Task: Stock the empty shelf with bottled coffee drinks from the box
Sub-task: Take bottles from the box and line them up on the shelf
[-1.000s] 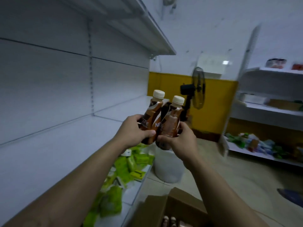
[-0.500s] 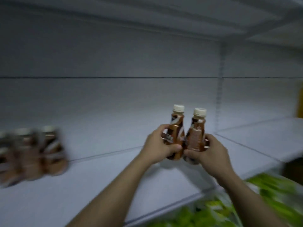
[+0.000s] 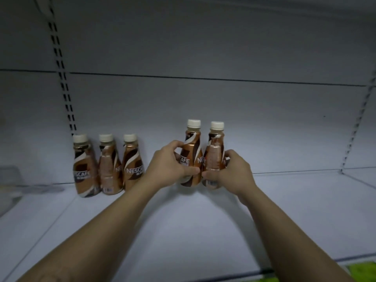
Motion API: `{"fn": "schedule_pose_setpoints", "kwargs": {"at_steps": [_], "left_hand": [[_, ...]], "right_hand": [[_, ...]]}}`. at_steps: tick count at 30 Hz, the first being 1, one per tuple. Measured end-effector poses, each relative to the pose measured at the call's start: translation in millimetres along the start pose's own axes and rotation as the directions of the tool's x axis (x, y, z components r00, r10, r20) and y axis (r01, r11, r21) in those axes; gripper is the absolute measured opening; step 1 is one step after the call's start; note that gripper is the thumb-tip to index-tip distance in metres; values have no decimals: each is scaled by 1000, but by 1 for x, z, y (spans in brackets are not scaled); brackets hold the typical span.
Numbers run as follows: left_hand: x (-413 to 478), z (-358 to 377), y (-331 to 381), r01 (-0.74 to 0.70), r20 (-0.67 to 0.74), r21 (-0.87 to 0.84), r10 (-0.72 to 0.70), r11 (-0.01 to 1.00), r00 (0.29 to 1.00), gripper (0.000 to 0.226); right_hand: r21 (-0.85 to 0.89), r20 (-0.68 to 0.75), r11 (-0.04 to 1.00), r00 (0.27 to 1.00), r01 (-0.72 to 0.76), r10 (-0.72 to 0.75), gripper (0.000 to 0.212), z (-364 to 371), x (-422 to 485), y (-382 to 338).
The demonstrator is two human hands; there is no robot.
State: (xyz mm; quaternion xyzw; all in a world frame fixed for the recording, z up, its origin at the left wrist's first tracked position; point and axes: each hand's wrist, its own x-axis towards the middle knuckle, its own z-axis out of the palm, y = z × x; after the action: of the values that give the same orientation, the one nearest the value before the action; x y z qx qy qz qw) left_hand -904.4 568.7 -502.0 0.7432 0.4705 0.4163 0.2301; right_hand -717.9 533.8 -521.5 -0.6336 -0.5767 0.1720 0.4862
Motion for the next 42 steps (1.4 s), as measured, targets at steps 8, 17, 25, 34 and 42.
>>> {"fn": "schedule_pose_setpoints", "kwargs": {"at_steps": [8, 17, 25, 34, 42], "left_hand": [[-8, -16, -45, 45, -128, 281, -9, 959, 992, 66], [1, -15, -55, 35, -202, 447, 62, 894, 977, 80], [-2, -26, -48, 39, -298, 543, 149, 839, 943, 78], [-3, -20, -47, 38, -285, 523, 133, 851, 949, 80], [-4, -24, -52, 75, -304, 600, 140, 796, 942, 80]], "right_hand": [[-37, 104, 998, 993, -53, 56, 63, 63, 18, -13], [-179, 212, 981, 977, 69, -30, 58, 76, 27, -12], [-54, 174, 997, 984, 49, -39, 63, 93, 20, -9], [-1, 152, 982, 971, 188, -186, 38, 85, 2, 2], [29, 247, 978, 946, 207, -208, 75, 94, -5, -1]]}}
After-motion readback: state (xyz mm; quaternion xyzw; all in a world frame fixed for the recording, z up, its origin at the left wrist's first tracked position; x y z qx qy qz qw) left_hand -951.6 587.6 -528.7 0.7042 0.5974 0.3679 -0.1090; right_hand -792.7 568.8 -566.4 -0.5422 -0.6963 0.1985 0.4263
